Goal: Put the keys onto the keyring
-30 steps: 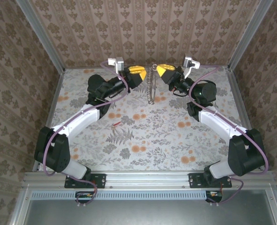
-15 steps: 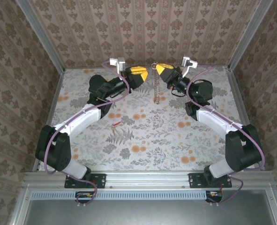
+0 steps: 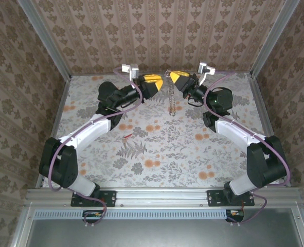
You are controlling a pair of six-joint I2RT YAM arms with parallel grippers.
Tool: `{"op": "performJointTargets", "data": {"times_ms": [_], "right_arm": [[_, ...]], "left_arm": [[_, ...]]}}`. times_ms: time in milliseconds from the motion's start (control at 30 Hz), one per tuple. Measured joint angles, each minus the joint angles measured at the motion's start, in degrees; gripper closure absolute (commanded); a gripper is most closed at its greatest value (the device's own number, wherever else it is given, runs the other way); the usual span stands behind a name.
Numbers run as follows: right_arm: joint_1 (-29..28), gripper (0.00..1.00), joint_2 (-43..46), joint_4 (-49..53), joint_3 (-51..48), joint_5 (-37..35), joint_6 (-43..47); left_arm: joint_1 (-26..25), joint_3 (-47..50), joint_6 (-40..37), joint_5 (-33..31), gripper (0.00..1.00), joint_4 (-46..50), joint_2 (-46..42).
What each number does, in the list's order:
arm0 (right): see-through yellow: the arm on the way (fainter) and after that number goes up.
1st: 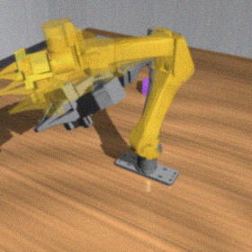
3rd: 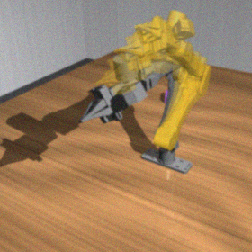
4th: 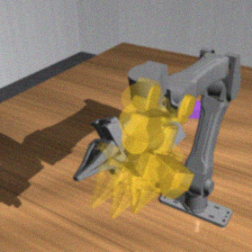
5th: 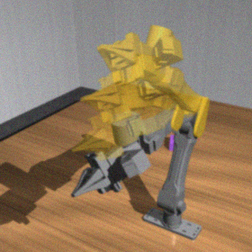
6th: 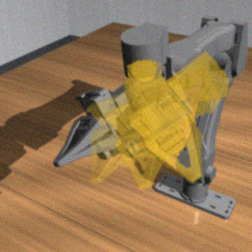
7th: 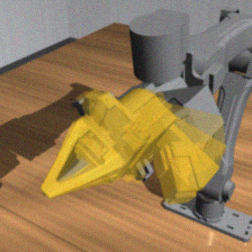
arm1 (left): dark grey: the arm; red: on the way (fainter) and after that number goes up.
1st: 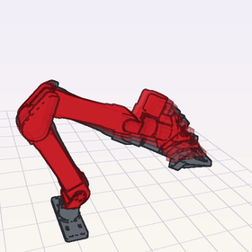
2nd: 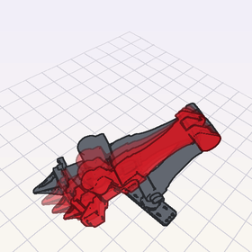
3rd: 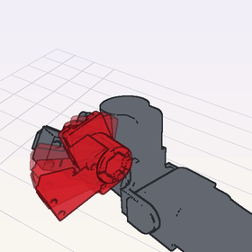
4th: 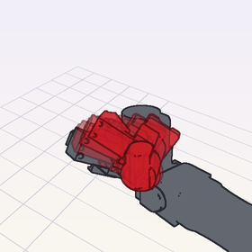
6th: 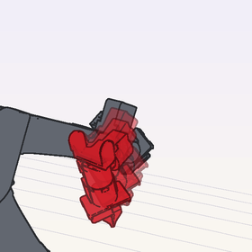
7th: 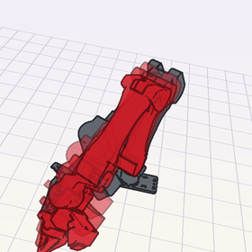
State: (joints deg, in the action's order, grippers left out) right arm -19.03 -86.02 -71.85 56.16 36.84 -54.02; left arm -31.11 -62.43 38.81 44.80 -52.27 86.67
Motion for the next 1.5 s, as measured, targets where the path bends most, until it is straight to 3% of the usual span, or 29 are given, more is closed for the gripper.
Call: {"op": "performJointTargets", "data": {"times_ms": [333, 633, 967, 1333, 1500], "right_arm": [[0.0, 1.0, 0.02, 0.31, -0.24, 0.02, 0.07], [0.42, 1.0, 0.07, 2.4, -1.22, -0.37, 0.48], [1.05, 1.0, 0.7, 4.0, -1.55, -2.62, 1.9], [1.03, 1.0, 0.79, 5.4, -2.16, -2.6, 3.13], [1.03, 1.0, 1.46, 5.62, -2.34, -2.62, 3.3]], "left_arm": [[-1.95, -2.05, 0.04, -4.96, 0.69, 4.44, 0.0], [-7.89, -3.96, 5.05, -21.94, 0.78, 10.91, 0.0], [-12.44, -15.47, 7.67, -35.41, 0.82, 34.34, -0.15], [-13.97, -18.23, 6.82, -40.33, 0.84, 42.32, -0.26], [-16.57, -25.92, 3.13, -46.88, 0.84, 54.03, 0.57]]}}
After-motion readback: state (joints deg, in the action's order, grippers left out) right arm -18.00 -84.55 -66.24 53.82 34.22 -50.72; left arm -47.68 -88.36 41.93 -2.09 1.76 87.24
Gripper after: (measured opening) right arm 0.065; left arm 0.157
